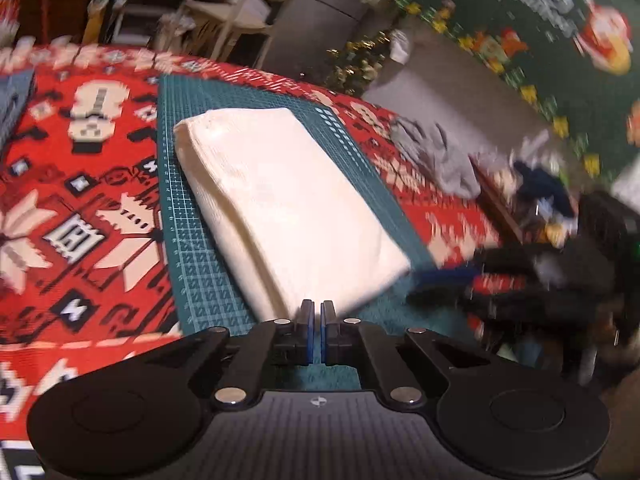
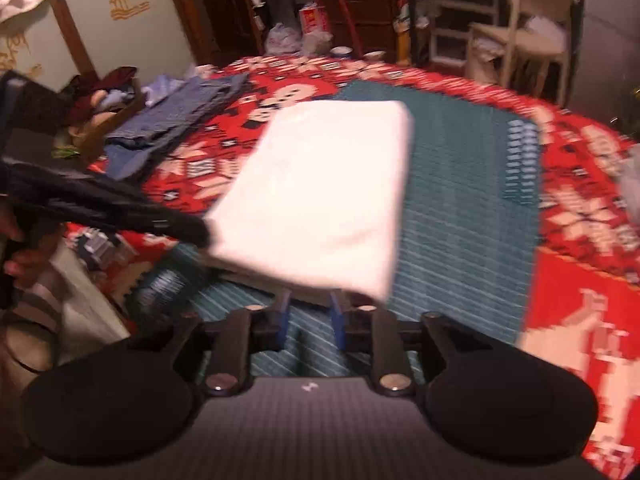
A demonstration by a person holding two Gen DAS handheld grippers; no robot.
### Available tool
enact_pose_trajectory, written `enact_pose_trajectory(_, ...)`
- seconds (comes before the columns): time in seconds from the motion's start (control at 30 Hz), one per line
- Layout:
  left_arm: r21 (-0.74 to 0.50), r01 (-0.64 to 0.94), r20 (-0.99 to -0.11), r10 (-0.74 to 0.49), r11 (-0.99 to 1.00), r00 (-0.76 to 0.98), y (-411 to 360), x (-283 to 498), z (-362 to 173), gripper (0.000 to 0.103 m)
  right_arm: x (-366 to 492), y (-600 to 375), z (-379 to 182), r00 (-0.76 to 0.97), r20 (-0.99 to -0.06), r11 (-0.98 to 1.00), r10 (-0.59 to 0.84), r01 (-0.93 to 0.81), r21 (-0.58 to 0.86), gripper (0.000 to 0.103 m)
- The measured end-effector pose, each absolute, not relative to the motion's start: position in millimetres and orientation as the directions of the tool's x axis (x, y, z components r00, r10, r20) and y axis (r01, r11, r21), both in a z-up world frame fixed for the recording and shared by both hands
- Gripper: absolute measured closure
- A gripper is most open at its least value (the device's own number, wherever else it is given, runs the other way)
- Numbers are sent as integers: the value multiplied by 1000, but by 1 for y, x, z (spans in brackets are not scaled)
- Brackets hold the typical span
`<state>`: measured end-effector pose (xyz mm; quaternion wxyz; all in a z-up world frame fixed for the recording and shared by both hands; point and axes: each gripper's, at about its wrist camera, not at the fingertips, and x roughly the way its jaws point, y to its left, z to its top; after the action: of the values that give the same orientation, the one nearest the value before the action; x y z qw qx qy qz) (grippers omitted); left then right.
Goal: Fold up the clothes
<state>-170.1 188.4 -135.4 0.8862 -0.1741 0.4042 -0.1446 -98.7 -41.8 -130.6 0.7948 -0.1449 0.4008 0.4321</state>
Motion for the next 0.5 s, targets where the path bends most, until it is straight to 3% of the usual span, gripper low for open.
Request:
enact_pose_trajectory(0.1,-309,148,-711,-332,939,621,178,-185,-140,94,-96,-46,-137,342,-780,590,524,-806,42,75)
enact_pose_trajectory(0.27,-246,117,-744,-265,962,614,172,-179,-152,73,-87,-46,-144,384,-759,605,526,-796,17,68)
enact_pose_trajectory(0.43,-115,160,-741,-192,980,643,155,-172,-156,72,-89,-40,-152,391,-750,573,533,-820,-21,69)
enact_pose_trajectory(0.5,-57,187,-735,-168,981,657,149,-174,-156,73,-94,-37,-151,391,-742,568,545,-823,-16,77)
